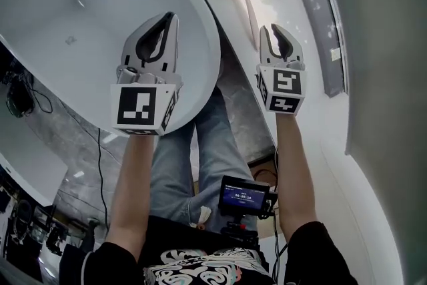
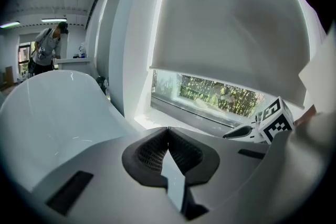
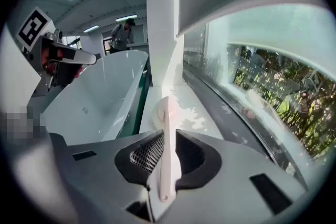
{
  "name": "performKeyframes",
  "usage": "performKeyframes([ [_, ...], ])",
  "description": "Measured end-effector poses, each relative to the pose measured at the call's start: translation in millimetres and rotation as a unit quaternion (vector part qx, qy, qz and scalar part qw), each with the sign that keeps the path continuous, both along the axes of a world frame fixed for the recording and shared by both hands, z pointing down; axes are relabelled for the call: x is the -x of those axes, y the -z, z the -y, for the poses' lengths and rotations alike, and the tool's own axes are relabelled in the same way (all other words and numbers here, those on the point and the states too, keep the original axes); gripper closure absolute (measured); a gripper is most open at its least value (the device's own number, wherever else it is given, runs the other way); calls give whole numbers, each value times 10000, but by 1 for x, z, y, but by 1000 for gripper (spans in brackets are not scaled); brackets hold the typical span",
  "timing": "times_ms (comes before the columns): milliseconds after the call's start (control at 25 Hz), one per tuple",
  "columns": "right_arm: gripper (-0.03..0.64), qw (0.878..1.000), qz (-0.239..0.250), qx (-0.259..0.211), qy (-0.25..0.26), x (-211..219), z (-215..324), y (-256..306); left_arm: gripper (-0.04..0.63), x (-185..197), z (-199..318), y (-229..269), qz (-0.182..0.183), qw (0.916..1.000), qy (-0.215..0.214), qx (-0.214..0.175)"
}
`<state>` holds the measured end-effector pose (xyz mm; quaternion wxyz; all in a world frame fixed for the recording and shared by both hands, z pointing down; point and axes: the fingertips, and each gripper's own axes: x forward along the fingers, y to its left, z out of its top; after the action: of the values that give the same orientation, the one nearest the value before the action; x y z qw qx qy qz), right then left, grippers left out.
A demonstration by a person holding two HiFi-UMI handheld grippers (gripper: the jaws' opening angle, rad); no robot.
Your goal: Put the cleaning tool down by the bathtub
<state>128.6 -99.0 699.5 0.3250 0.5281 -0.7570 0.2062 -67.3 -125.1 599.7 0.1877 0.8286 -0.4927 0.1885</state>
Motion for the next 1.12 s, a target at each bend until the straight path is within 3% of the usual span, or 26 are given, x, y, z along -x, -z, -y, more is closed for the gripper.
performKeyframes([
  [160, 571, 9989, 37, -425, 185, 6, -2, 53, 578, 1, -6, 34, -43, 9999, 0, -157],
  [480, 589, 9967, 243, -733, 243, 20, -25, 143, 578, 16, -30, 111, -88, 9993, 94, -347],
  [1120, 589, 9853, 536, -1597, -279, 33, -68, 379, 578, 52, -55, 319, -99, 9952, -323, -919],
])
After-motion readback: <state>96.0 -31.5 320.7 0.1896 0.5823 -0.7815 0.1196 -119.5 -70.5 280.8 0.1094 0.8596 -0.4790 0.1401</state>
